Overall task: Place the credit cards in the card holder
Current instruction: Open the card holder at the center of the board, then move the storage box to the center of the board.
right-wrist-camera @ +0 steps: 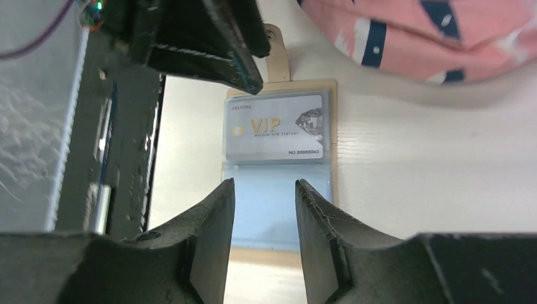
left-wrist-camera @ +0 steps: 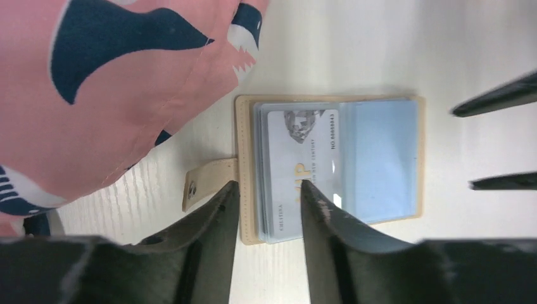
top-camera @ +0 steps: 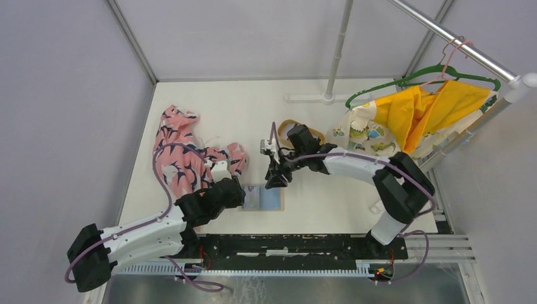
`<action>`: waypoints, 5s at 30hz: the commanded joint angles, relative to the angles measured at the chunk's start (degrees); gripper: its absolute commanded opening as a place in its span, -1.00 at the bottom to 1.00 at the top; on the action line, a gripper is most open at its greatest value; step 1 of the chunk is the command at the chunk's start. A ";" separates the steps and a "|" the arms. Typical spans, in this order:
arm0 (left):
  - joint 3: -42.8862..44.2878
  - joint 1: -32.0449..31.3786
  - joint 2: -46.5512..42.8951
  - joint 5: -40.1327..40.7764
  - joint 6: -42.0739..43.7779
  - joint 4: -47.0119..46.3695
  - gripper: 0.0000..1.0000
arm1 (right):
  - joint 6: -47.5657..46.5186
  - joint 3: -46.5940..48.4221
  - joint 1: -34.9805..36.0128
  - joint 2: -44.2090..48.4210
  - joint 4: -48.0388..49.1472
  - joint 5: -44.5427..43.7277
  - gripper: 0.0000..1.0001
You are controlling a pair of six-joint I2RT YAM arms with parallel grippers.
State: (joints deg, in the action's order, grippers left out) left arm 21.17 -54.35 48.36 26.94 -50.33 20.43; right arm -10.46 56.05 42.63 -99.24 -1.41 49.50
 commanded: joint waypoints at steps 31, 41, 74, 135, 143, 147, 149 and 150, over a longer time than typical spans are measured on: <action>11.50 0.89 27.80 -7.57 11.28 -21.68 -0.58 | -49.95 -16.02 15.78 12.98 -6.06 -19.30 -0.56; 10.82 0.99 22.79 -2.86 12.07 -18.10 -0.49 | -45.65 -13.84 18.87 8.00 -2.43 -37.86 -0.56; 6.47 10.32 21.16 -9.14 33.78 -53.27 0.83 | -27.32 24.53 -11.99 -1.04 -23.39 -14.15 0.20; -1.82 10.12 0.23 -20.54 20.86 -34.39 0.54 | -27.49 -5.35 -10.26 9.94 -21.91 -22.44 -0.63; -2.21 10.15 0.21 -20.27 20.31 -33.91 0.56 | -29.87 -5.21 -11.11 22.71 -19.77 -27.21 0.21; 0.64 10.22 4.69 -16.31 21.36 -32.62 0.54 | -29.65 -7.73 -12.34 28.35 -14.65 -25.36 0.73; 3.99 10.59 9.57 -14.08 22.20 -30.75 0.41 | -26.39 -8.27 -12.88 27.86 -13.63 -20.99 0.96; 6.05 10.95 12.48 -13.39 22.68 -29.42 0.28 | -25.07 -7.89 -13.16 26.07 -14.30 -17.23 0.96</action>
State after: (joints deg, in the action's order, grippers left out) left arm 20.64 -44.18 54.50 9.19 -27.99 -11.07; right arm -38.83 48.82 30.44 -72.03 -19.57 24.51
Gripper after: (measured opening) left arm 0.717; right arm 0.962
